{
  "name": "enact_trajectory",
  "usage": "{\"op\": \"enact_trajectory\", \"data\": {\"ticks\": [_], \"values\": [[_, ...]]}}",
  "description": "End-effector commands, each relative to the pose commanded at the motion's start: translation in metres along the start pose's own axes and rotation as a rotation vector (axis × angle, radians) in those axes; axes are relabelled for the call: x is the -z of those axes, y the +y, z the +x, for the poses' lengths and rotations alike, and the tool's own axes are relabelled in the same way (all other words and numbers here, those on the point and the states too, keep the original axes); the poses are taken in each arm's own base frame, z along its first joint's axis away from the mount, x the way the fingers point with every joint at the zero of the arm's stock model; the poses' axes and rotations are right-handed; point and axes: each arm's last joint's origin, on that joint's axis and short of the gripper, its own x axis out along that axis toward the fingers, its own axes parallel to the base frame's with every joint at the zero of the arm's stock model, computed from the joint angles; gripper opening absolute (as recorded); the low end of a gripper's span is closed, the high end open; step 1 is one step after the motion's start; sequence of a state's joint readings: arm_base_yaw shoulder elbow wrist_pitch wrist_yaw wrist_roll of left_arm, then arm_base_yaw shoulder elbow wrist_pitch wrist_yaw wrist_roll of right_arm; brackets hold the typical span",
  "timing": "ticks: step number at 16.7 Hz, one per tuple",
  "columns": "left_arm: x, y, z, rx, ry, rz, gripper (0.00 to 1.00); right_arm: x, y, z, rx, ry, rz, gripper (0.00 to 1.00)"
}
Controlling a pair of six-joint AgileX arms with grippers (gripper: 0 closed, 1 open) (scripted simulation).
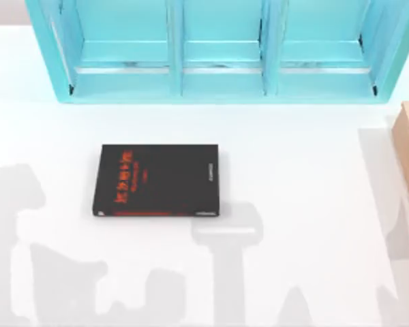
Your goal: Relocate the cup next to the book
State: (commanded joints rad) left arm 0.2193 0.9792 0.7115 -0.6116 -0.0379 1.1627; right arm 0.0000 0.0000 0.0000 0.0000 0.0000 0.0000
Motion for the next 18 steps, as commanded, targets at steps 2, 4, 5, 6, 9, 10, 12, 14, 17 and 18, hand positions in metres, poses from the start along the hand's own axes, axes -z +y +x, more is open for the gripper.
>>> {"op": "enact_trajectory", "data": {"ticks": [2,4,5,6,9,10,12,14,17,18], "values": [[0.008,0.022,0.017,0.159,0.092,0.184,1.00,0.000,0.000,0.000,0.000,0.000,0.000,1.00],[0.022,0.041,0.032,0.314,0.138,0.328,1.00,0.000,0.000,0.000,0.000,0.000,0.000,1.00],[0.031,0.050,0.038,0.384,0.146,0.385,1.00,0.000,0.000,0.000,0.000,0.000,0.000,1.00],[0.041,0.059,0.042,0.448,0.148,0.433,1.00,0.000,0.000,0.000,0.000,0.000,0.000,1.00],[0.076,0.081,0.049,0.597,0.121,0.533,1.00,0.000,0.000,0.000,0.000,0.000,0.000,1.00],[0.088,0.087,0.049,0.633,0.105,0.557,1.00,0.000,0.000,0.000,0.000,0.000,0.000,1.00],[0.113,0.097,0.045,0.683,0.071,0.596,1.00,0.000,0.000,0.000,0.000,0.000,0.000,1.00],[0.134,0.104,0.039,0.706,0.043,0.620,1.00,0.000,0.000,0.000,0.000,0.000,0.000,1.00],[0.155,0.110,0.026,0.706,0.026,0.633,1.00,0.000,0.000,0.000,0.000,0.000,0.000,1.00],[0.159,0.111,0.024,0.705,0.023,0.635,1.00,0.000,0.000,0.000,0.000,0.000,0.000,1.00]]}}
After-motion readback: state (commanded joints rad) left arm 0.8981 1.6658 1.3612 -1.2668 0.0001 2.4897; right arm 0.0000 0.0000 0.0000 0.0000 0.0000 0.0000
